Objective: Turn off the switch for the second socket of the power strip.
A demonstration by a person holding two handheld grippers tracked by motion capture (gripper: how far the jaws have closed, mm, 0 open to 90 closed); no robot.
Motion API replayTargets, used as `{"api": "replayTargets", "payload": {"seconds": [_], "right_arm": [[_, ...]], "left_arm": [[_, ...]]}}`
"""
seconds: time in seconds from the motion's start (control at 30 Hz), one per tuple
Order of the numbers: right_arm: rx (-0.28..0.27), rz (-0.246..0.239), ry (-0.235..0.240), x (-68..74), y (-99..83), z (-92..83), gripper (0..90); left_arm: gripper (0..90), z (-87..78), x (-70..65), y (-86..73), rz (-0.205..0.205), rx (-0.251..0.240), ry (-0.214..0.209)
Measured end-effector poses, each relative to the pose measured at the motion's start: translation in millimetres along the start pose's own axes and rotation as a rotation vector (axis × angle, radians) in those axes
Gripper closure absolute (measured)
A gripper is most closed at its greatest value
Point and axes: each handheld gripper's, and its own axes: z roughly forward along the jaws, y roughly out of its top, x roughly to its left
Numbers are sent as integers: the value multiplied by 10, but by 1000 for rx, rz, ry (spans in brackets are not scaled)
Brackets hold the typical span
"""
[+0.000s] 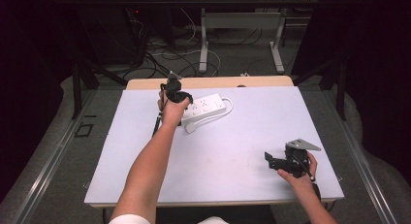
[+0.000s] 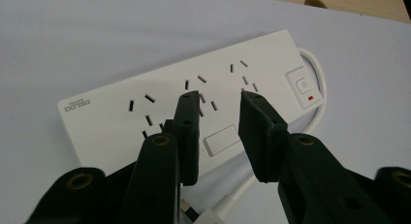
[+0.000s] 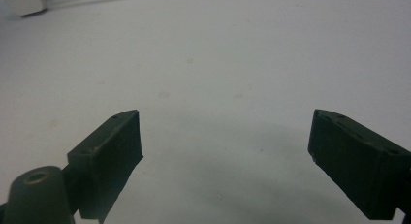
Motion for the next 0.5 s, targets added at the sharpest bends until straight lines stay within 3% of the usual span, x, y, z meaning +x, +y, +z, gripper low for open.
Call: {"api": "replayTargets", "payload": {"seconds": [0.13,0.27,0.5], "right_arm": [[-1,-5,2,-3,-1,1,113],[1,-2,5,-5,0,-1,116],[2,-3,5,-2,1,-1,119]], "left_arm": [[715,50,16,-3,-14,14,6],[735,111,30,-13,-54,19,-6],[773,186,22,-37,-58,36,-3]]}}
